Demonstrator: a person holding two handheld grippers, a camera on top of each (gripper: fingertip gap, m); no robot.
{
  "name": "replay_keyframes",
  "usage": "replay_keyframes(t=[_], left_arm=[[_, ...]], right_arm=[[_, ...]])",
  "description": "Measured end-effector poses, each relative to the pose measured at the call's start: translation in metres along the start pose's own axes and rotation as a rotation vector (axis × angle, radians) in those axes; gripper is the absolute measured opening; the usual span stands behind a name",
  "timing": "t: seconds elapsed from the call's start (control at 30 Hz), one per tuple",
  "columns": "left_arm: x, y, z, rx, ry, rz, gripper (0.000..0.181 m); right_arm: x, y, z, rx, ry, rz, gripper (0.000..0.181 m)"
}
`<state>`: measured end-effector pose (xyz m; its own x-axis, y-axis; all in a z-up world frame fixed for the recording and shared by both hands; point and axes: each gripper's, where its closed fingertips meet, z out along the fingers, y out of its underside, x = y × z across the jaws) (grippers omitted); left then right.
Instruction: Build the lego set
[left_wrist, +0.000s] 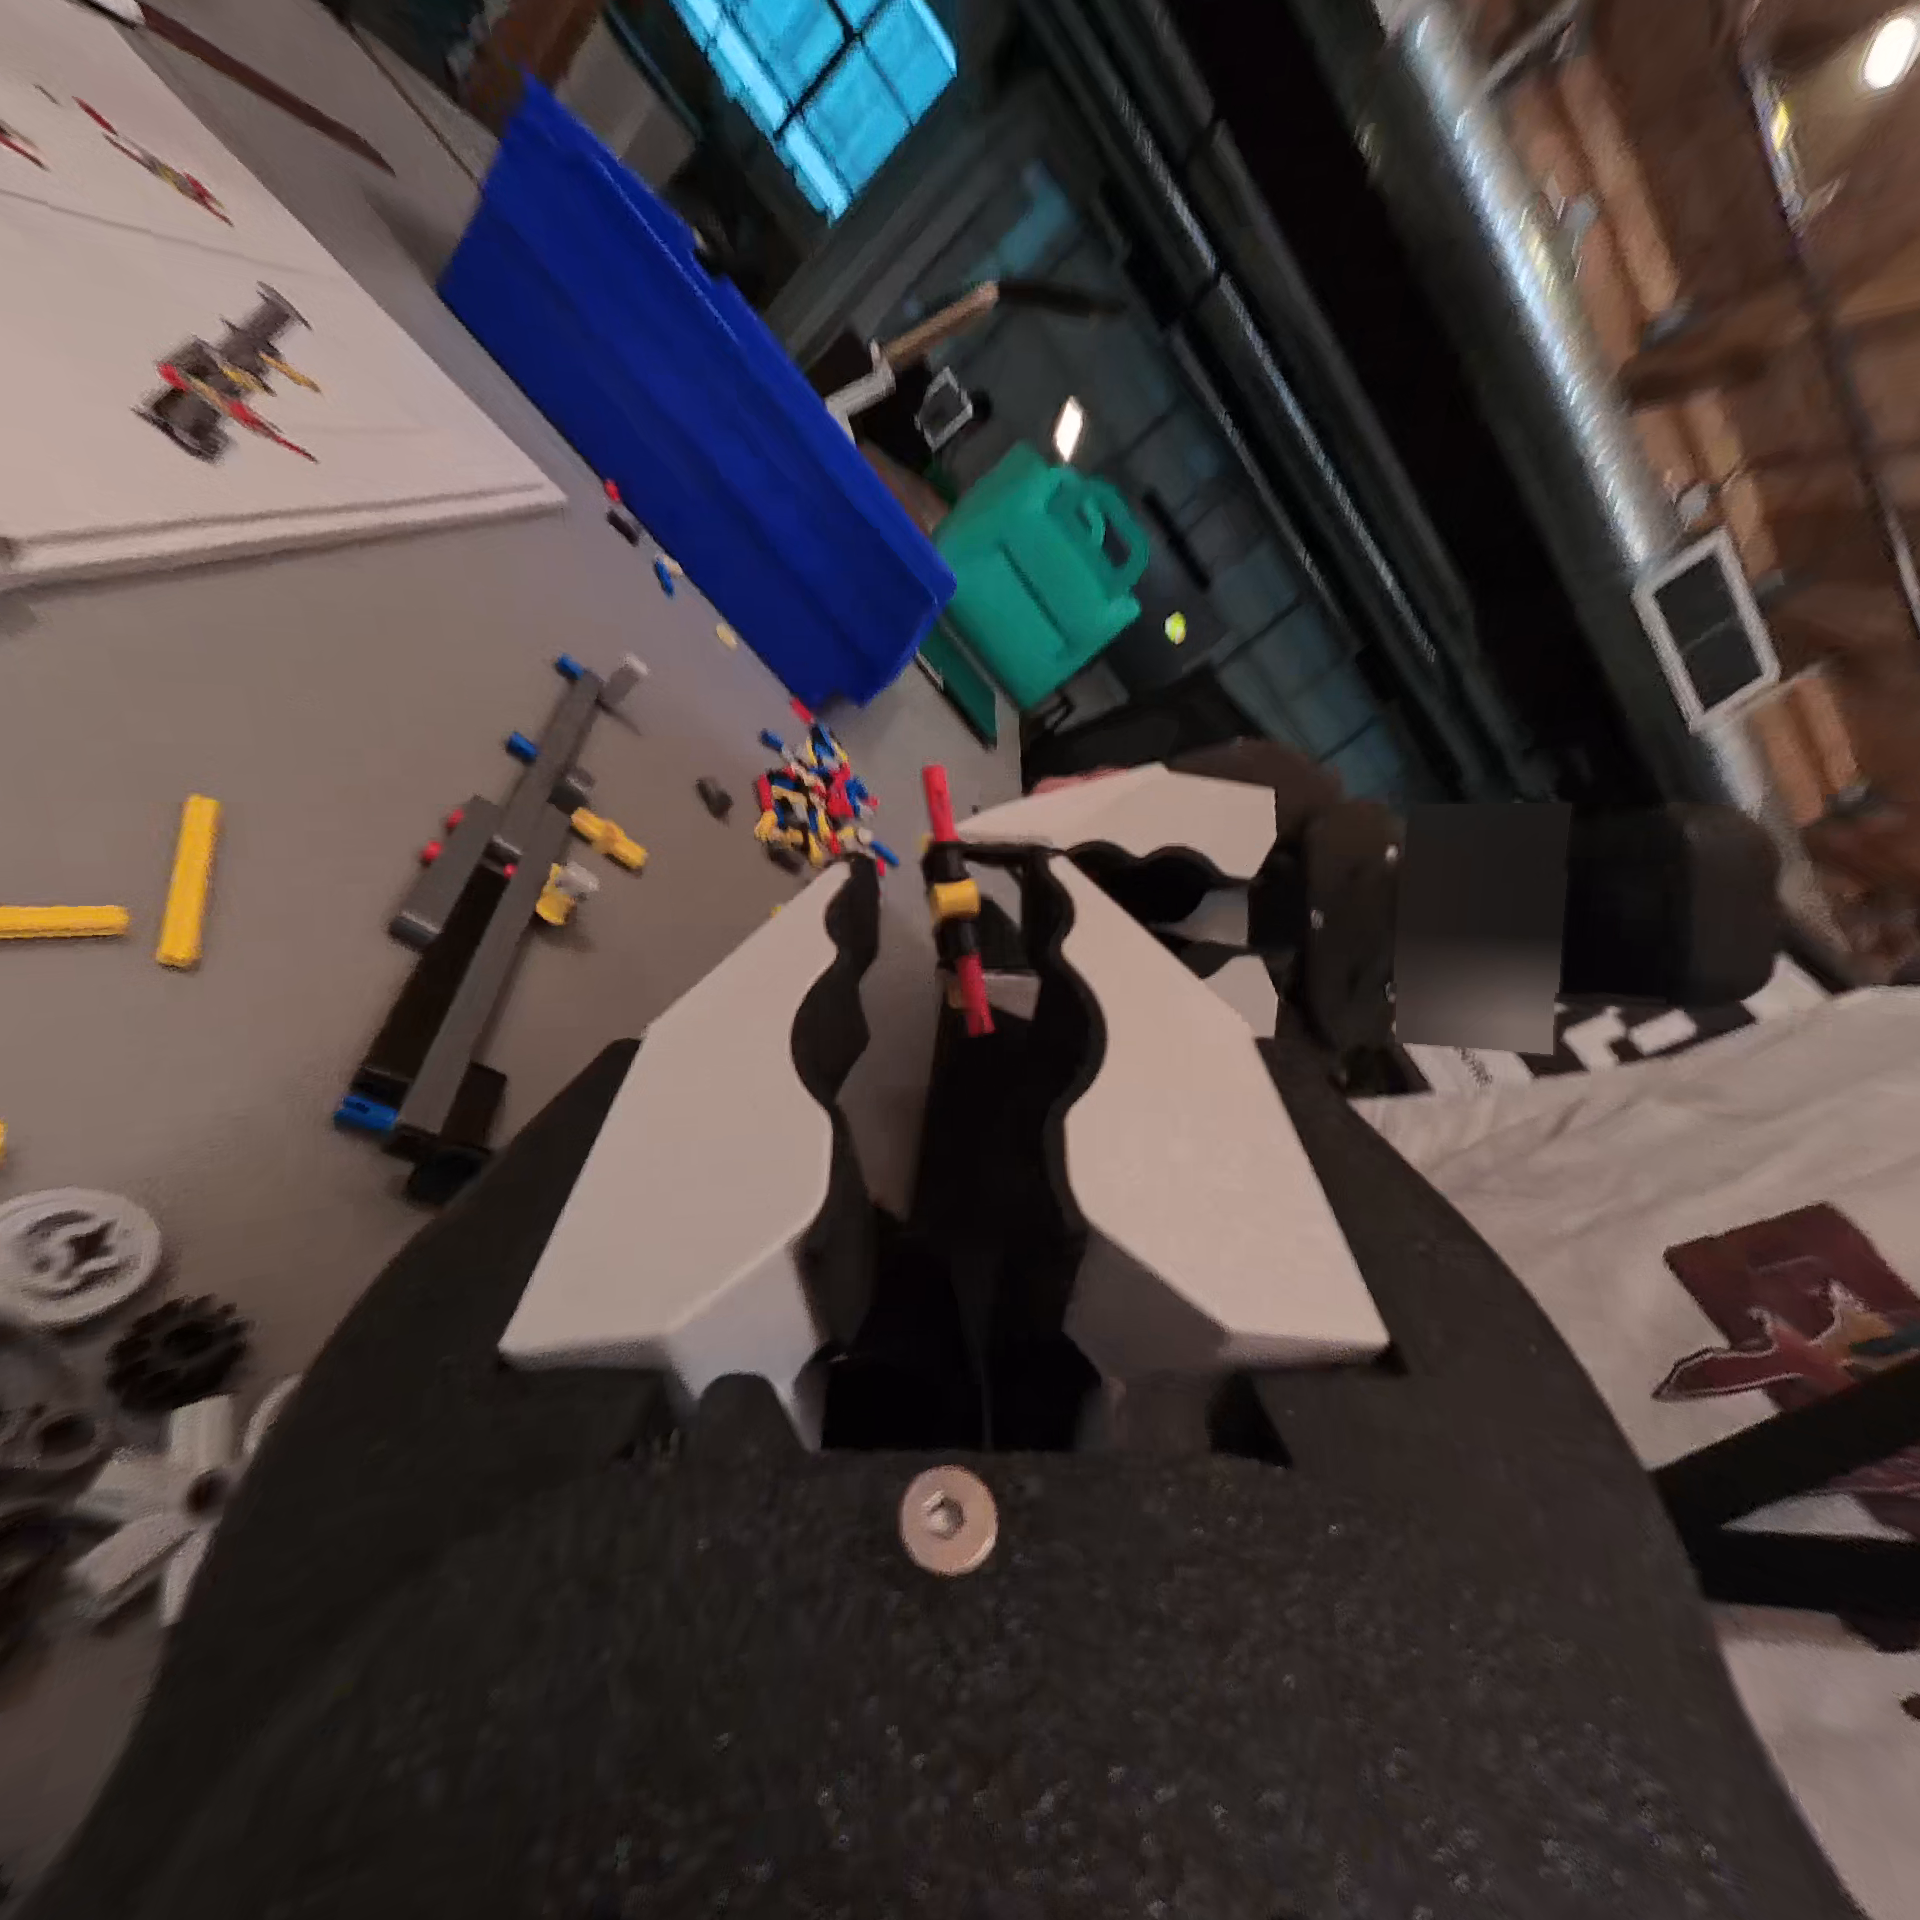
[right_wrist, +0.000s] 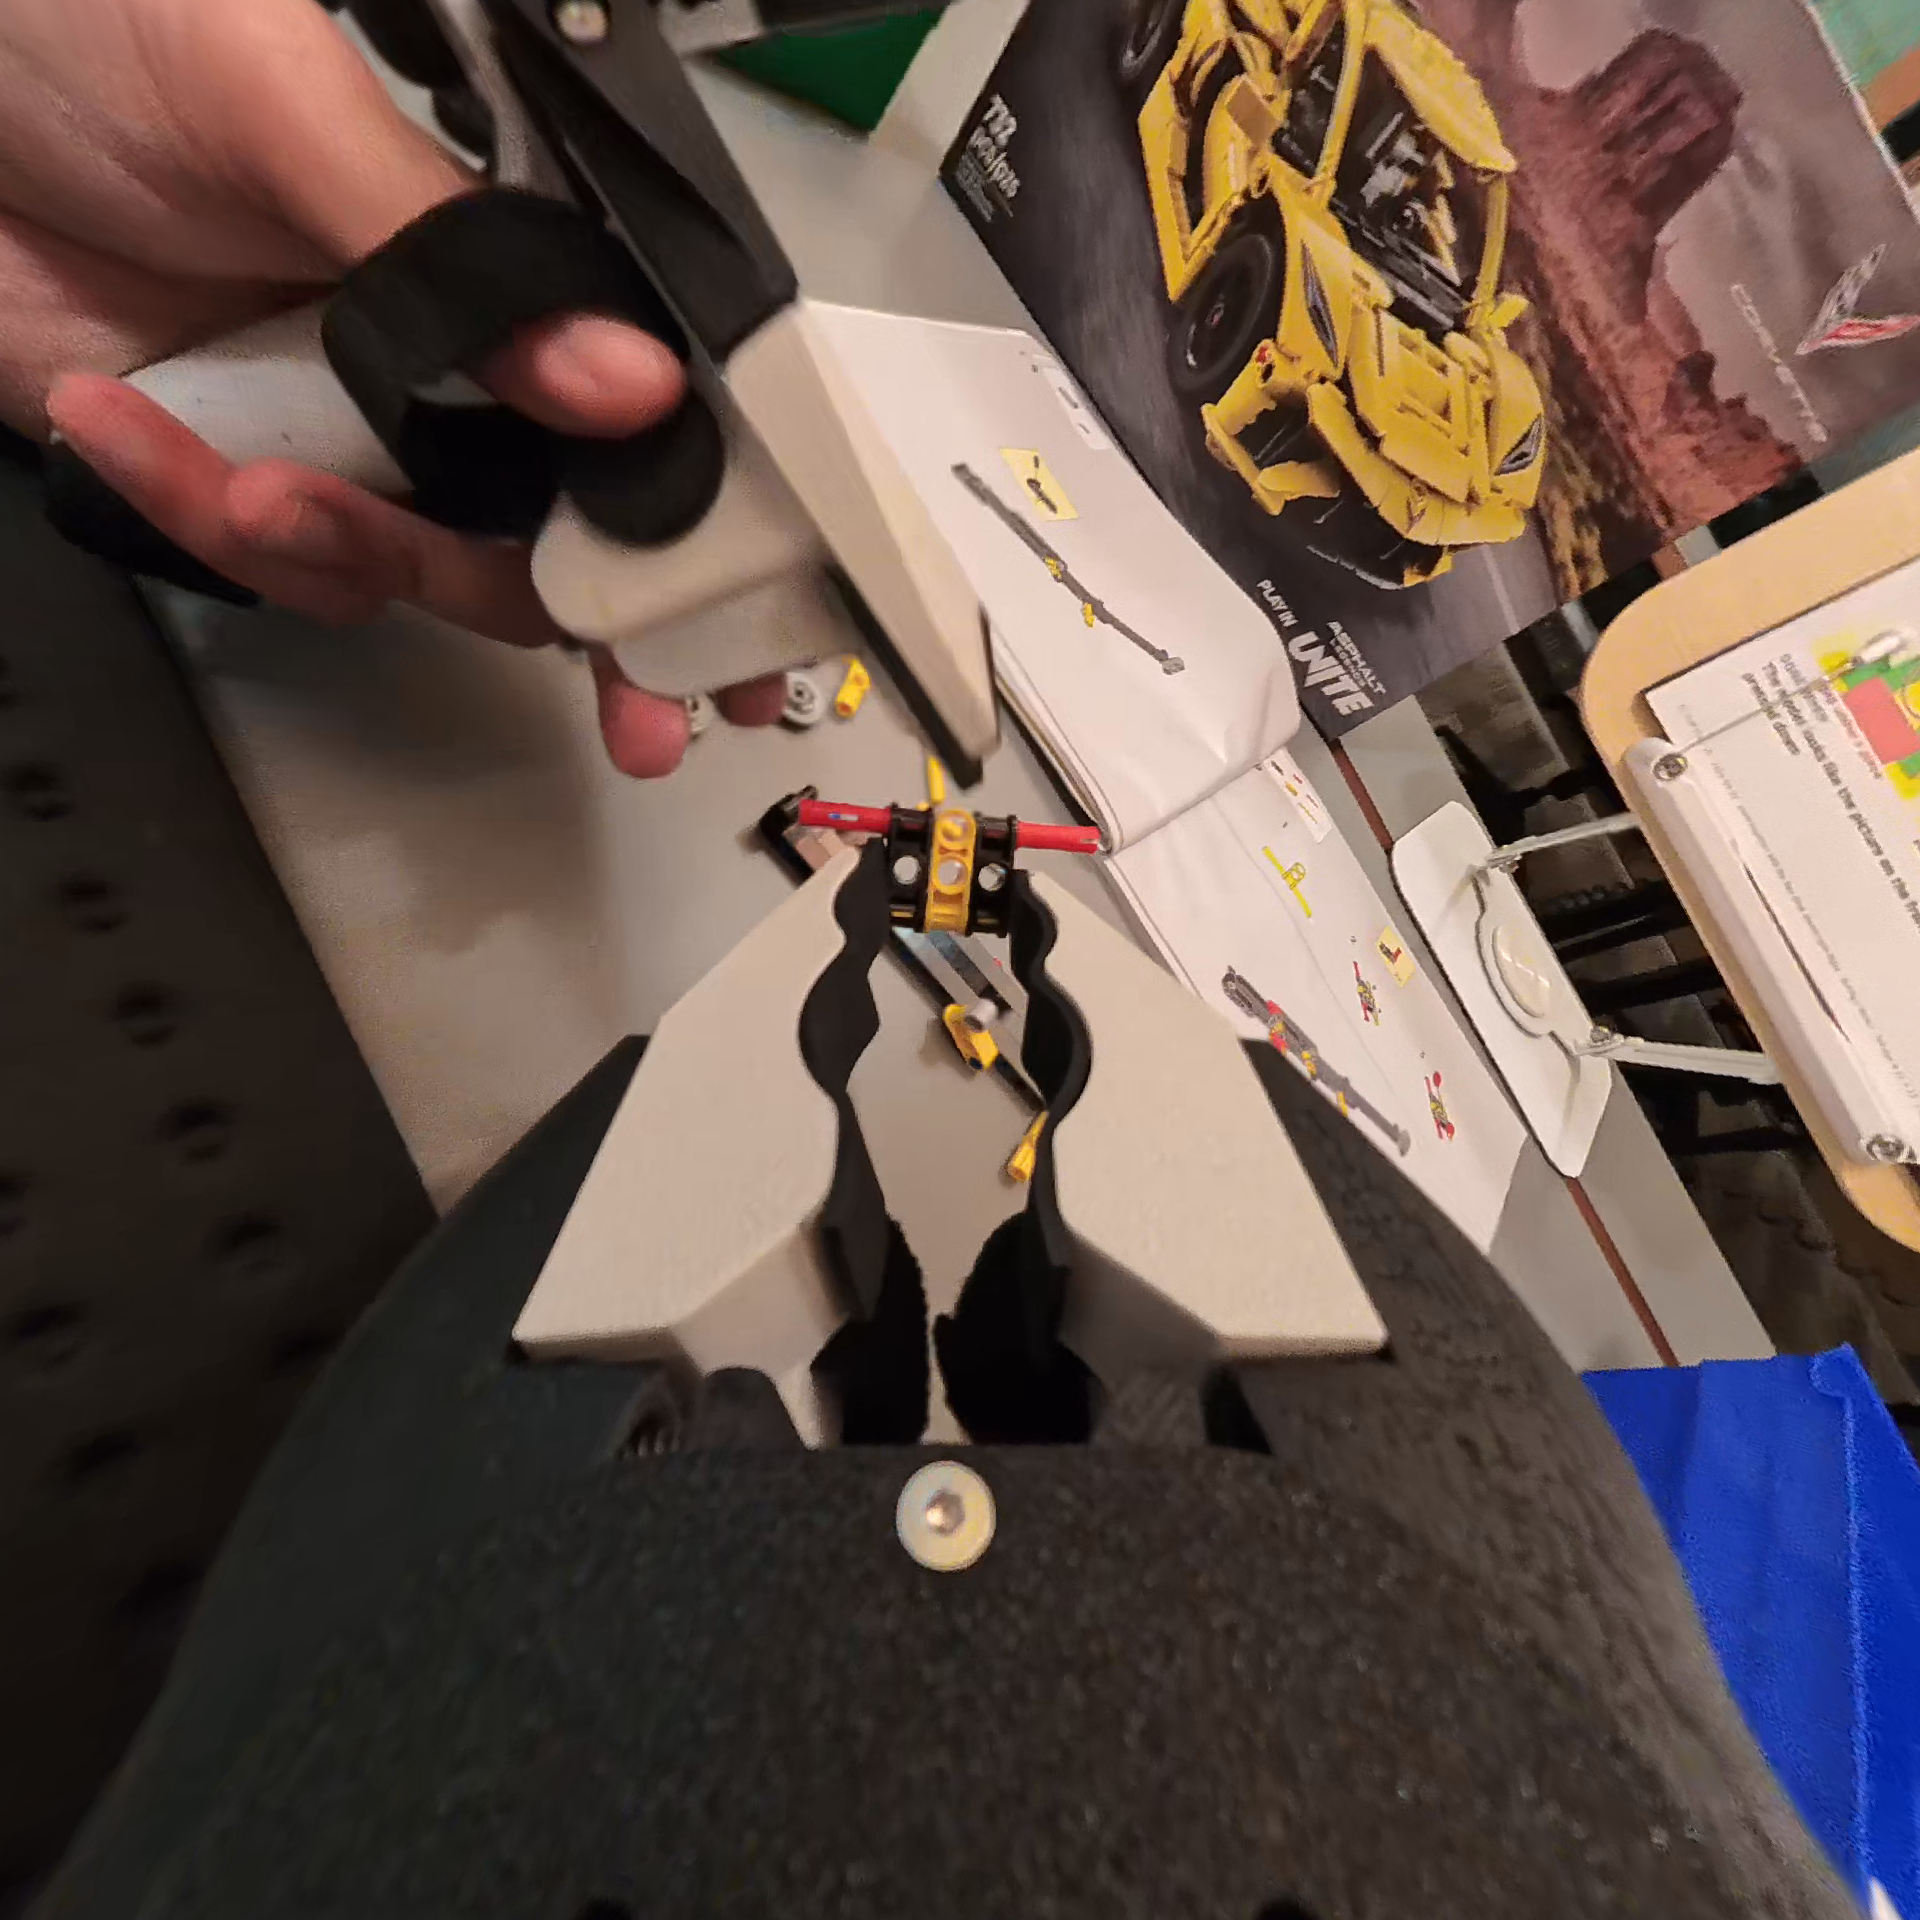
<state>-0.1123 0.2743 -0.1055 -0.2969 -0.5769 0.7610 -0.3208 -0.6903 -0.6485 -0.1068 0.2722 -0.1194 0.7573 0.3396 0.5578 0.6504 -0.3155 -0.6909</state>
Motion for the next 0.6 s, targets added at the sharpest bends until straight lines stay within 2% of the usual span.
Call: replay_keyframes(t=[0.07,0.17,0.27,0.3,0.37,0.43,0.53,0.6], left_arm=[[-0.005,-0.011,-0.009,0.055,-0.022,-0.001,0.028],[0.002,0.003,-0.002,-0.026,-0.027,0.089,0.024],[-0.007,0.015,0.005,-0.094,-0.130,0.202,0.007],[-0.012,0.017,0.004,-0.115,-0.165,0.223,0.007],[-0.018,0.021,0.004,-0.141,-0.194,0.217,0.007],[-0.018,0.022,0.005,-0.140,-0.183,0.185,0.007],[-0.018,0.021,0.005,-0.140,-0.197,0.203,0.007],[-0.017,0.019,0.003,-0.127,-0.185,0.183,0.007]], right_arm=[[0.004,-0.003,-0.003,0.034,0.021,0.021,0.023],[0.000,-0.003,0.000,0.022,0.055,-0.050,0.022],[-0.010,0.000,0.007,-0.008,0.039,-0.101,0.023],[-0.012,0.003,0.009,-0.018,0.023,-0.087,0.023],[-0.015,0.007,0.014,-0.036,-0.008,-0.044,0.023],[-0.015,0.008,0.017,-0.060,0.014,-0.082,0.028],[-0.015,0.009,0.019,-0.080,0.025,-0.129,0.024],[-0.014,0.007,0.019,-0.069,0.010,-0.092,0.024]])
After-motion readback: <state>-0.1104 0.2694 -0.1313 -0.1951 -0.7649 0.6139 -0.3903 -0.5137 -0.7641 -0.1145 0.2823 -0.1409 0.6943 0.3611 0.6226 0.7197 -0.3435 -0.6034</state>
